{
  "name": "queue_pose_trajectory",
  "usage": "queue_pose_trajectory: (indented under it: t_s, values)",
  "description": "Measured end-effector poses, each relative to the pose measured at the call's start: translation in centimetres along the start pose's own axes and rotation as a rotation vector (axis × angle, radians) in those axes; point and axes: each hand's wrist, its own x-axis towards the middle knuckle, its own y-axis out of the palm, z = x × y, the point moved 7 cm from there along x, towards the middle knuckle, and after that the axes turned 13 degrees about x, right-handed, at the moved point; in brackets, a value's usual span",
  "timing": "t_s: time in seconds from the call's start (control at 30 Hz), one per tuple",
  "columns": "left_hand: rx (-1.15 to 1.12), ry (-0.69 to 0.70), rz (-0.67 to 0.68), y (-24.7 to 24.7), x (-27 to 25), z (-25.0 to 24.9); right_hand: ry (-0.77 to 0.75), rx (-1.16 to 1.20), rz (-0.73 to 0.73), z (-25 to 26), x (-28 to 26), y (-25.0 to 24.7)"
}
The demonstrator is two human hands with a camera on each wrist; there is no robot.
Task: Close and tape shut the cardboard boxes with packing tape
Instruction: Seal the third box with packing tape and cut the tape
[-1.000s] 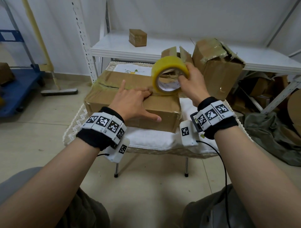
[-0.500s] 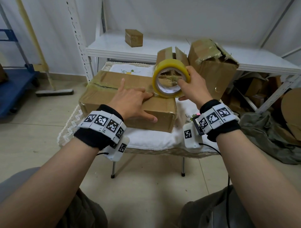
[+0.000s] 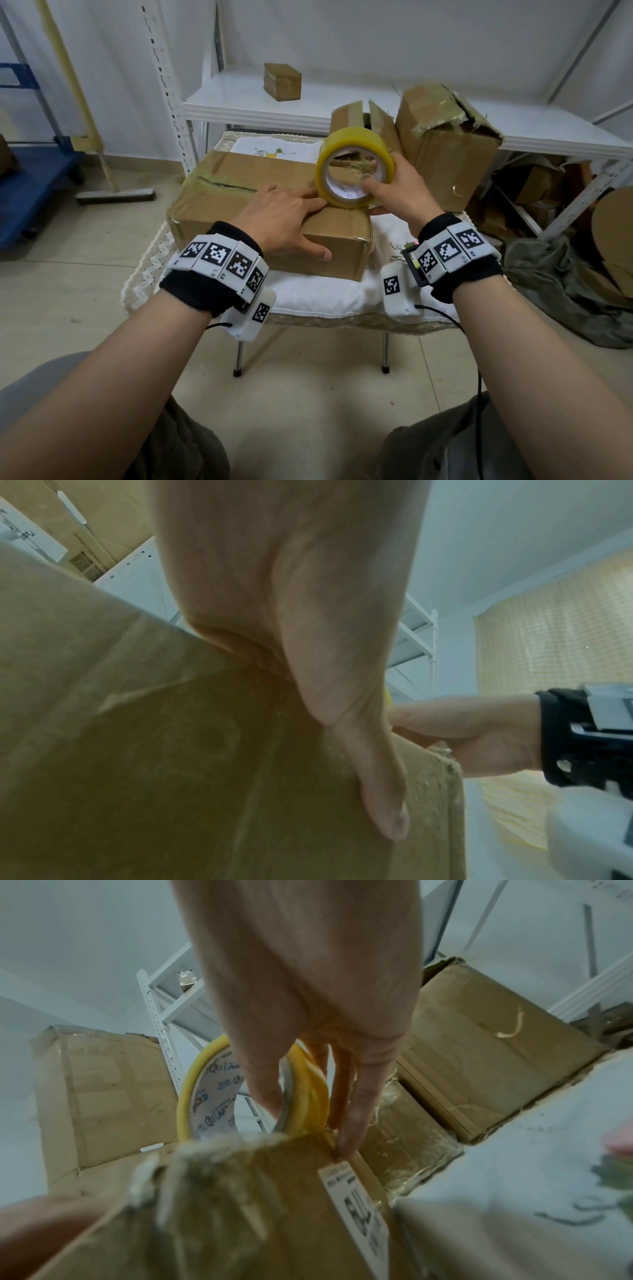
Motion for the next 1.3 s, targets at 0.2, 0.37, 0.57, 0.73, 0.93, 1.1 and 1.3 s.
queue_pose_trajectory:
  t_s: [0.2,0.37,0.57,0.73,0.93,1.1,1.3]
  values:
    - [-0.055,-0.025,-0.025,0.3,0.0,0.0,0.146,0.096,0.080,-1.4,-0.1,1.2]
    - [-0.206,-0.061,-0.008,1.2,0.0,0.2,0.229,0.224,0.124,-1.9,-0.6,0.9]
    - [-0.218,-0.068,-0.010,1.4,0.0,0.4,0.235,0.272,0.123,-1.9,-0.6,0.6]
    - [-0.208,-0.073,-0.015,1.4,0.0,0.4,0.251,0.385,0.136,-2.3,-0.5,0.3]
    - [-0.209,-0.072,-0.029,1.2,-0.2,0.3,0.285,0.506,0.139,-2.7,-0.3,-0.1]
    - [-0.207,-0.067,-0.035,1.2,-0.2,0.3,0.317,0.592,0.098,-3.2,-0.5,-0.6]
    - [-0.185,-0.070,-0.025,1.2,-0.1,0.3,0.300,0.607,0.116,-3.3,-0.6,-0.6]
